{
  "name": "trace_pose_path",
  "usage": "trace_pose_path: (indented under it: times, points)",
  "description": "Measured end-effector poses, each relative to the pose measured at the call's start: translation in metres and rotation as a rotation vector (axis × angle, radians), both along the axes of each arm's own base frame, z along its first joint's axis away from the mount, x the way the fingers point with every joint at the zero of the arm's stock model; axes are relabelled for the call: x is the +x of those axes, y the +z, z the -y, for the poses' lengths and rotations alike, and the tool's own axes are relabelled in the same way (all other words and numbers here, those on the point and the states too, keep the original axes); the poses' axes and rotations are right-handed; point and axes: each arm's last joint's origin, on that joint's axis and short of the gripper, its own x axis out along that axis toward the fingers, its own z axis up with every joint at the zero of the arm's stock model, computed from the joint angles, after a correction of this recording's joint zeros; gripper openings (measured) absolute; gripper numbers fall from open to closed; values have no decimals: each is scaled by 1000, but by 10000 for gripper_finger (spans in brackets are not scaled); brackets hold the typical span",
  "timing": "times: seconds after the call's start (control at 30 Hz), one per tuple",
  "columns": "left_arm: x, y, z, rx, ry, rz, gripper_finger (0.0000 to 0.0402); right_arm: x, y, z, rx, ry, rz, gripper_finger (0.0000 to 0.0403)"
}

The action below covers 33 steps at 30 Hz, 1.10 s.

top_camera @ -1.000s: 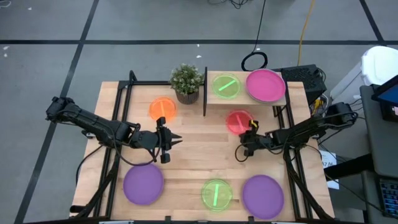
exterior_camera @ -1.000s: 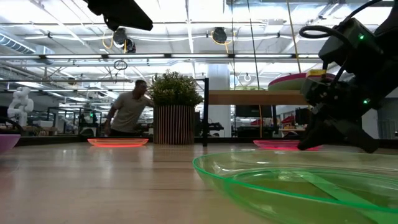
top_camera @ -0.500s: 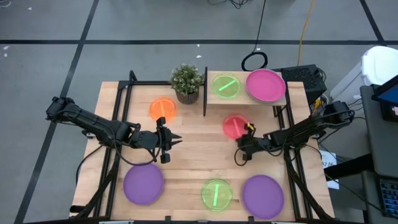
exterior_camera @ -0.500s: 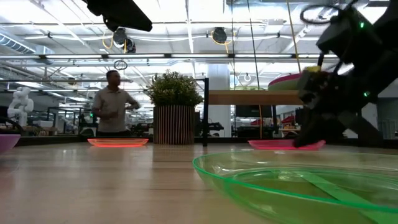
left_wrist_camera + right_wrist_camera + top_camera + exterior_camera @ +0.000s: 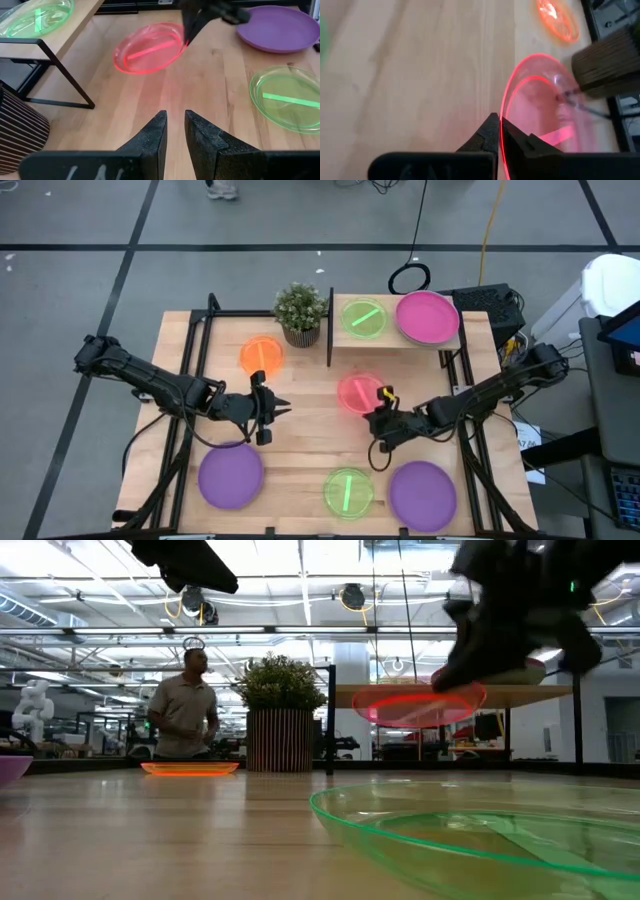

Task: Place and stack plates onto a shelf
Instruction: Stack the light pink plate on top of the light green plate on the shelf

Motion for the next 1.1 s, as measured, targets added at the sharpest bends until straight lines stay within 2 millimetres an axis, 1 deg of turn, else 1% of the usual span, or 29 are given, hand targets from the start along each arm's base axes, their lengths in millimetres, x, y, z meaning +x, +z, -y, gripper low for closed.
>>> trace_pose_path:
  times: [0.1, 0.23, 0.4, 0.57, 0.73, 1.1]
  points:
    - [0, 0, 0, 0, 0, 0, 74, 6, 22, -8, -36, 22, -5, 0]
    - [0, 0, 0, 0, 1, 0, 74, 10, 50, -12, -58, 34, -52, 0]
    - [0, 0, 0, 0, 0, 1, 74, 12, 83, -12, -110, 2, -69, 0]
    - [0, 0, 0, 6, -3, 0, 74, 15, 106, -9, -156, 5, -60, 0]
    - [0, 0, 0, 7, -3, 0, 74, 20, 119, 3, -209, -13, -36, 0]
    - [0, 0, 0, 6, -2, 1, 74, 30, 121, 45, -291, -79, -103, 0]
